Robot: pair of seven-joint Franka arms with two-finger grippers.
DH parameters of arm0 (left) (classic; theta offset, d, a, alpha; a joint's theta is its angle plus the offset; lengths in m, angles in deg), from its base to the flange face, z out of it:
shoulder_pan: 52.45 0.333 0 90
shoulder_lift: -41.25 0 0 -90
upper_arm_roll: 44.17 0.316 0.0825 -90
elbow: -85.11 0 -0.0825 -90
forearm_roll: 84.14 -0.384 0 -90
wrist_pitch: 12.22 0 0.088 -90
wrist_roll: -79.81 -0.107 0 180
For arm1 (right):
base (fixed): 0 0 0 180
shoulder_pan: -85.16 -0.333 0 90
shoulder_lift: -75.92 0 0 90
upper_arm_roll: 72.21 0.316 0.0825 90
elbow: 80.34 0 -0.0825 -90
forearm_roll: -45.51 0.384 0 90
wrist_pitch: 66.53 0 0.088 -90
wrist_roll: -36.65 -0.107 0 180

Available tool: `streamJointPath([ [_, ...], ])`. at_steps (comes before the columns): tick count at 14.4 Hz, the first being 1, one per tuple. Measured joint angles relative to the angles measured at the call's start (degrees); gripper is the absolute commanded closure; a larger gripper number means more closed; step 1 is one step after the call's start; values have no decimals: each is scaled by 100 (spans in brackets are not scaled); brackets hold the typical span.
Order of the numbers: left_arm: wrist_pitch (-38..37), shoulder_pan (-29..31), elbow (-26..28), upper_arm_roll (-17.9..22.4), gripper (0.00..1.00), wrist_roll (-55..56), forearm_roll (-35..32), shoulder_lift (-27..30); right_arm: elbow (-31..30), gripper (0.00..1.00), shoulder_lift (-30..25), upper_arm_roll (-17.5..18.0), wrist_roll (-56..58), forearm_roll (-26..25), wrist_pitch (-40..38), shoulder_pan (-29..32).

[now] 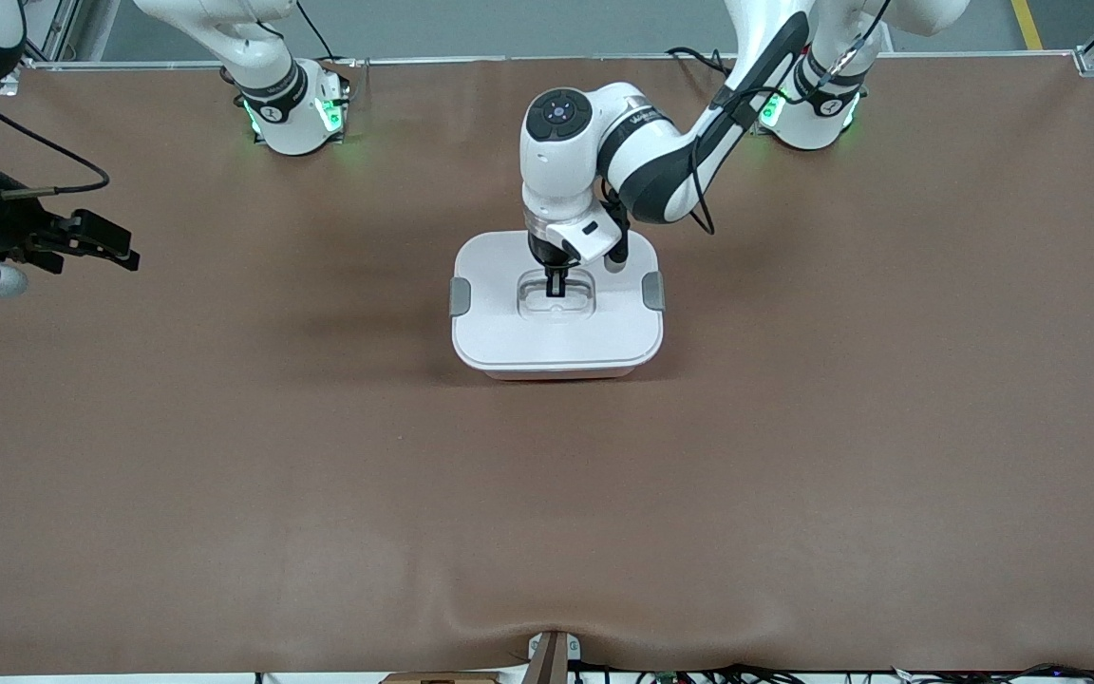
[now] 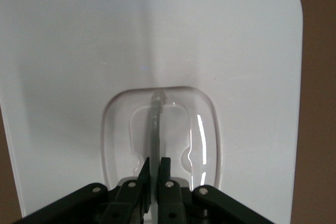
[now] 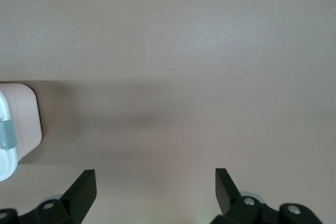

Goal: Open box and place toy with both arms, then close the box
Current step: 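Lower the lid onto the box with the left gripper and press it down, then open the left gripper and lift it away from the lid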

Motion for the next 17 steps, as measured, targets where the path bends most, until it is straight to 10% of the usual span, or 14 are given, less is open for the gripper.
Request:
streamJointPath([
  [6,90,0,77,4,89,-1,-8,43,0,0,0,-1,0,0,0,0],
  [8,137,0,84,-15,15,-2,-8,31,0,0,0,-2,0,0,0,0],
  [9,198,-2,90,-40,0,-2,-8,8,0,0,0,-2,0,0,0,0],
  [17,-349,26,-261,-139,0,-44,-8,253,7,0,-1,-3,0,0,26,1],
])
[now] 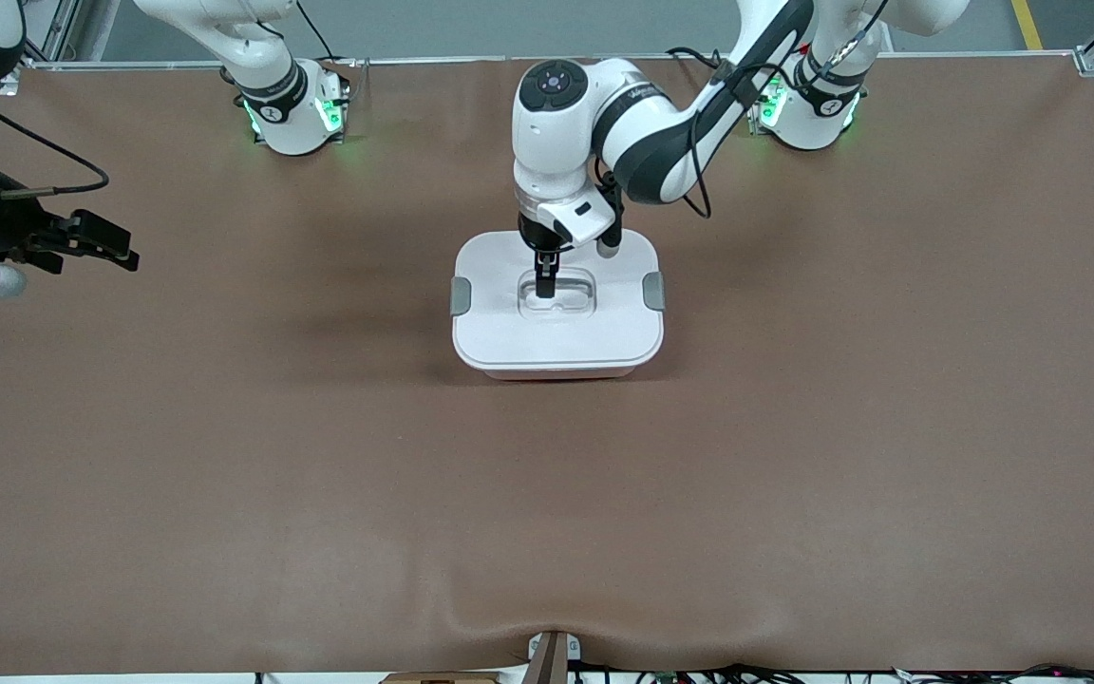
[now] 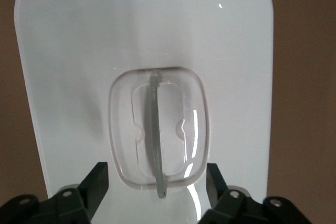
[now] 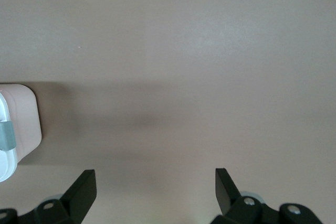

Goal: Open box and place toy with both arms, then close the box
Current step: 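Open the left gripper and lift it away from the lid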

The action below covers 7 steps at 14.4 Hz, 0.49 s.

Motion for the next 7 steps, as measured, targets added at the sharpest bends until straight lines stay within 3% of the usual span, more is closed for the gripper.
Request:
streamJointPath([
  [7,-202,742,-72,20,0,-1128,368,418,143,0,-10,3,0,0,25,-2],
])
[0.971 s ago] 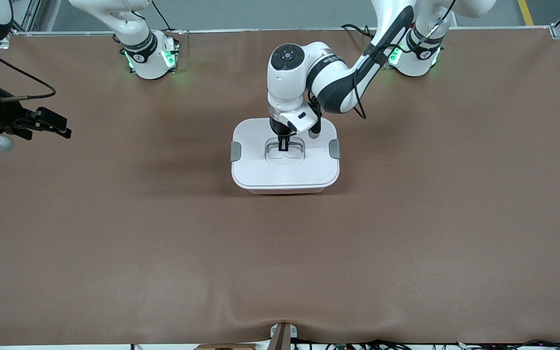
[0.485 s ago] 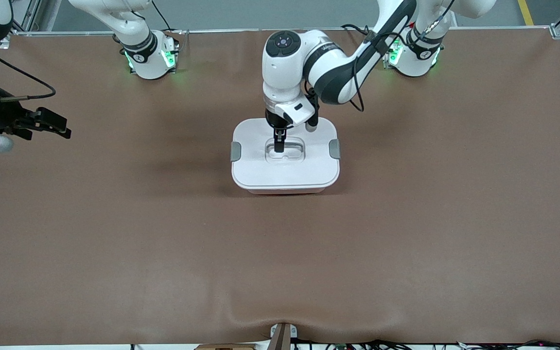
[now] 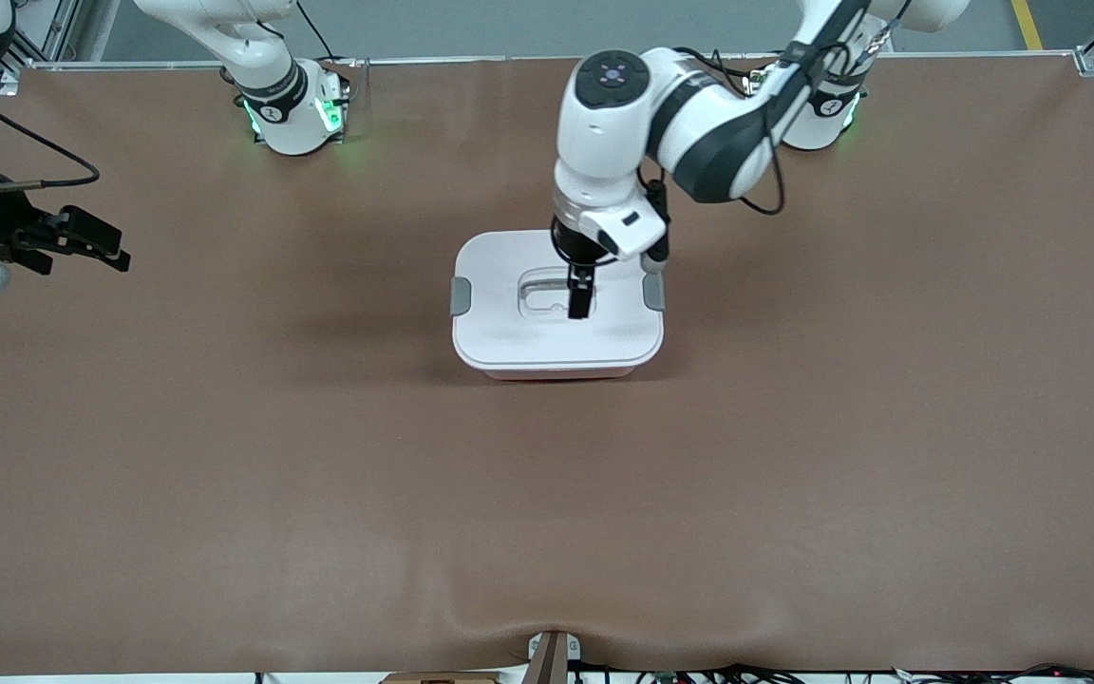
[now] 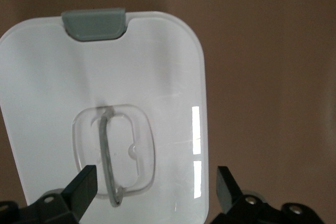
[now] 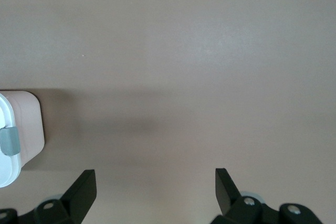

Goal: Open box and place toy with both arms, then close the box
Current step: 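Open the left gripper and lift it away from the lid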

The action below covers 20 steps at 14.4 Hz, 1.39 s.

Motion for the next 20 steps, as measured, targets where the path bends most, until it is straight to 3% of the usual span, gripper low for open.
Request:
streamJointPath([
  [8,-1026,1343,-219,15,0,-2610,257,182,1,0,0,4,0,0,0,-2],
  [15,-1131,1921,-236,73,0,-4111,278,190,5,0,0,6,1,0,0,-2],
  [20,-1154,2709,-236,81,0,-5538,280,190,17,0,1,17,2,4,14,-7],
])
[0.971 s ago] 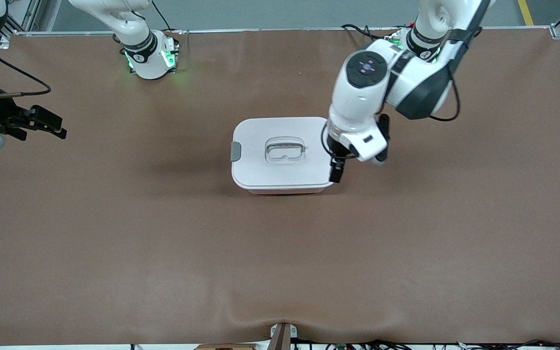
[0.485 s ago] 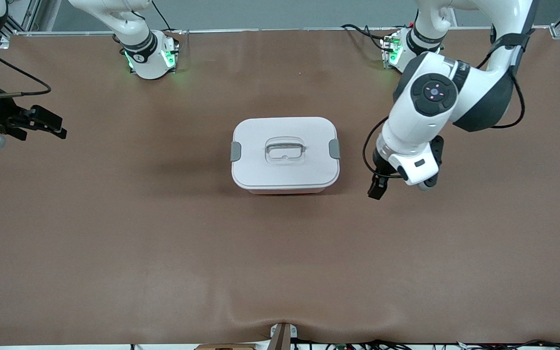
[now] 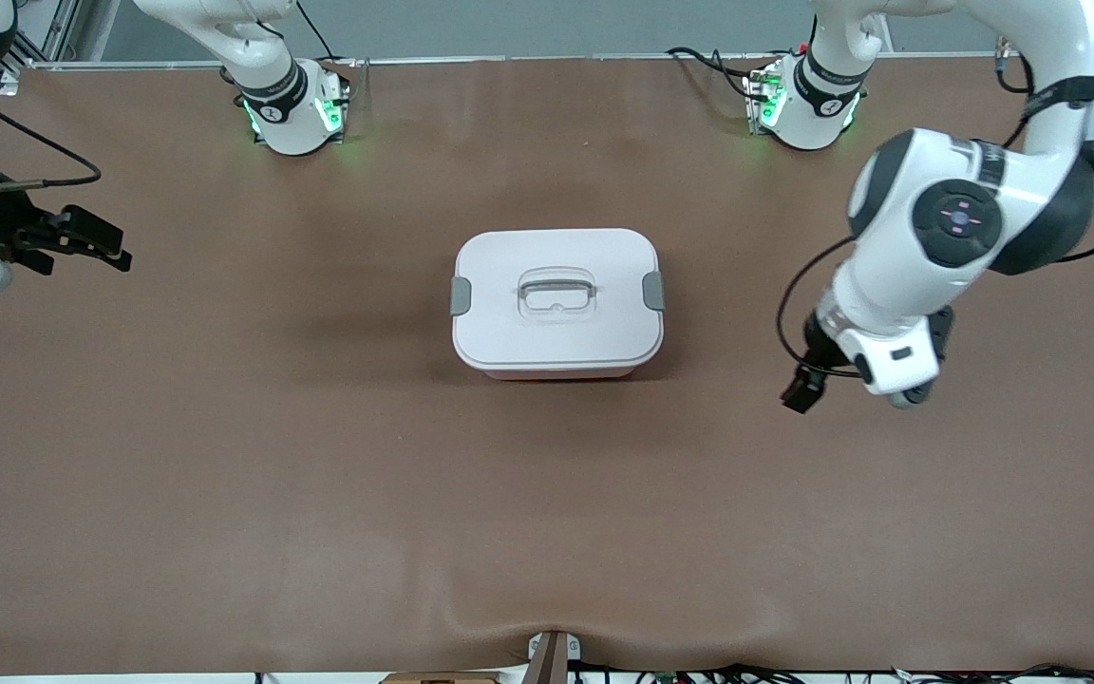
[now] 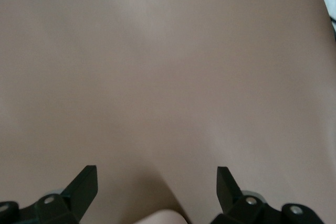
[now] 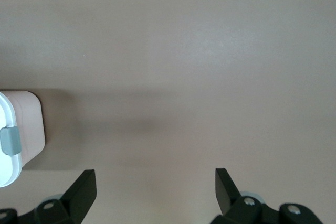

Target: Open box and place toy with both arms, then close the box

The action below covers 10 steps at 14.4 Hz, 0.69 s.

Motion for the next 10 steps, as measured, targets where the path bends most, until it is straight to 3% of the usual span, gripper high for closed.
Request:
streamJointPath([
  [6,-16,463,-99,24,0,-1272,4,109,224,0,112,8,2,4,-5,-27],
  [10,-406,418,-140,353,0,-2893,78,706,225,0,129,13,1,-14,-14,-199],
])
